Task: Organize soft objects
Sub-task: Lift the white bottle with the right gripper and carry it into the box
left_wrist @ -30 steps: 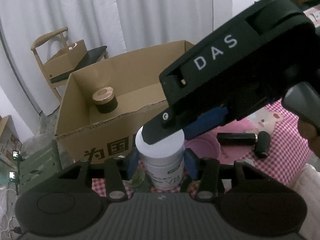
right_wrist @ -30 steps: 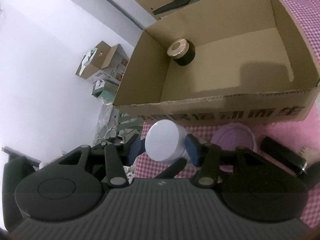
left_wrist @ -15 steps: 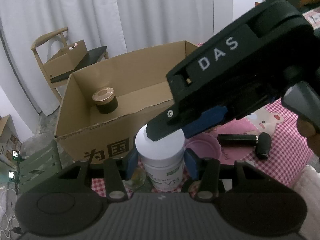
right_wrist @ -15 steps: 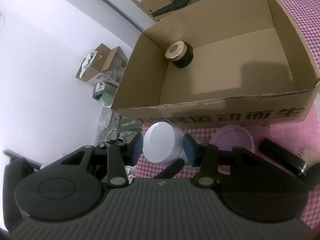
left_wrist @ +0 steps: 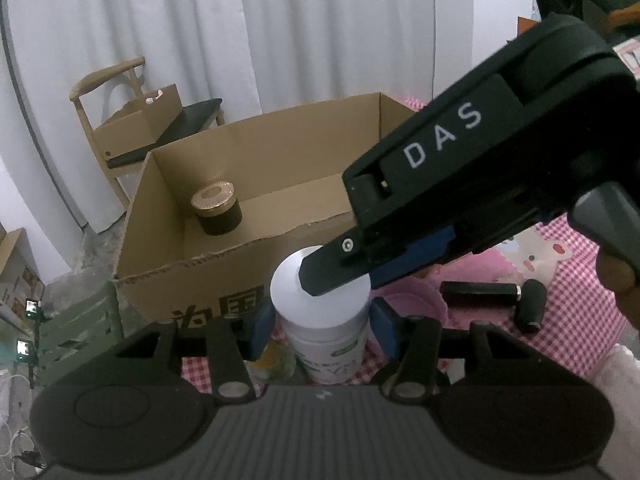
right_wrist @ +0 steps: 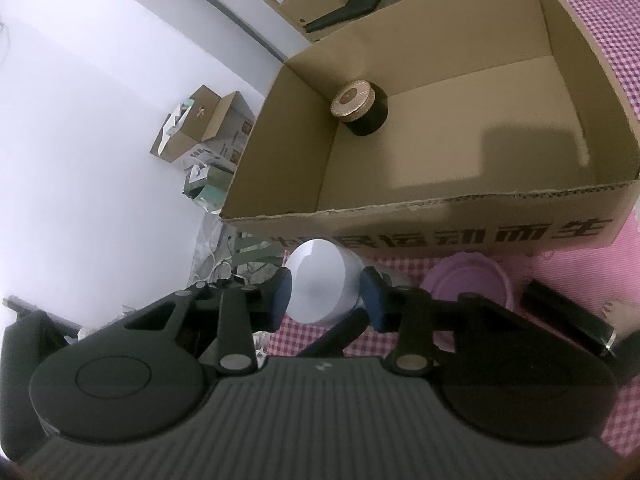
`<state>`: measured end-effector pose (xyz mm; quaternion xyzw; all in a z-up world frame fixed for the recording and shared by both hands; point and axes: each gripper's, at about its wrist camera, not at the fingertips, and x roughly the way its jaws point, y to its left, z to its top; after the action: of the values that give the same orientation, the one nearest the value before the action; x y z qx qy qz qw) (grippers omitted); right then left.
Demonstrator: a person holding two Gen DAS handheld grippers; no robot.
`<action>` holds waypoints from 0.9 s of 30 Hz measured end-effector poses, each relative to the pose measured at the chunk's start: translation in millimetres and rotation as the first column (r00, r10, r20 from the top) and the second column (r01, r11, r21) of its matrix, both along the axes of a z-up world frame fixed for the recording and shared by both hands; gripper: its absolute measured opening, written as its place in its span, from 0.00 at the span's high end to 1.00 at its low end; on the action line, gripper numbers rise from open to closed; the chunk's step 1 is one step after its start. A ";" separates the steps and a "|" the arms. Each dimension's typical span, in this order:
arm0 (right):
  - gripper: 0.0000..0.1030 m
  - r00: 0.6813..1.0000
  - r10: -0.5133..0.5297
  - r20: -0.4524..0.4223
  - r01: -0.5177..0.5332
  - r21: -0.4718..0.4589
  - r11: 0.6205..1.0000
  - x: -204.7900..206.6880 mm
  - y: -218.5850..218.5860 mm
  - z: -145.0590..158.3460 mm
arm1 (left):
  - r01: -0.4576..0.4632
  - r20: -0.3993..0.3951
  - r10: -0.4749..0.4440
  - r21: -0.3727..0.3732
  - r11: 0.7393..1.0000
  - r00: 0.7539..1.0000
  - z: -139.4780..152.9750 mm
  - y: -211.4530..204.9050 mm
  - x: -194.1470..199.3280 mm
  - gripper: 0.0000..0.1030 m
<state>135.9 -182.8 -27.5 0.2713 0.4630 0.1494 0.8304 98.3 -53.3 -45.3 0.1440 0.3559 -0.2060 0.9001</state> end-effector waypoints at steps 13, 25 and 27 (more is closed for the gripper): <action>0.63 0.998 0.013 0.054 -0.013 0.005 1.000 -14.7 5.9 43.4 | -0.010 0.080 0.012 -0.027 1.000 0.997 37.2 5.9 -18.4 0.49; 0.63 0.981 0.037 0.188 -0.040 0.013 0.999 -33.5 12.0 111.2 | -0.013 0.209 0.020 -0.034 0.999 0.978 98.0 8.3 -38.6 0.49; 0.63 0.977 0.043 0.208 -0.046 0.012 0.999 -33.1 13.4 123.3 | -0.012 0.229 0.020 -0.035 0.999 0.973 108.5 9.2 -38.1 0.49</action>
<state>102.9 -169.4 95.8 0.2506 0.3783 0.1993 0.8686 60.3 -44.1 63.1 0.1490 0.2475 -0.1865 0.9390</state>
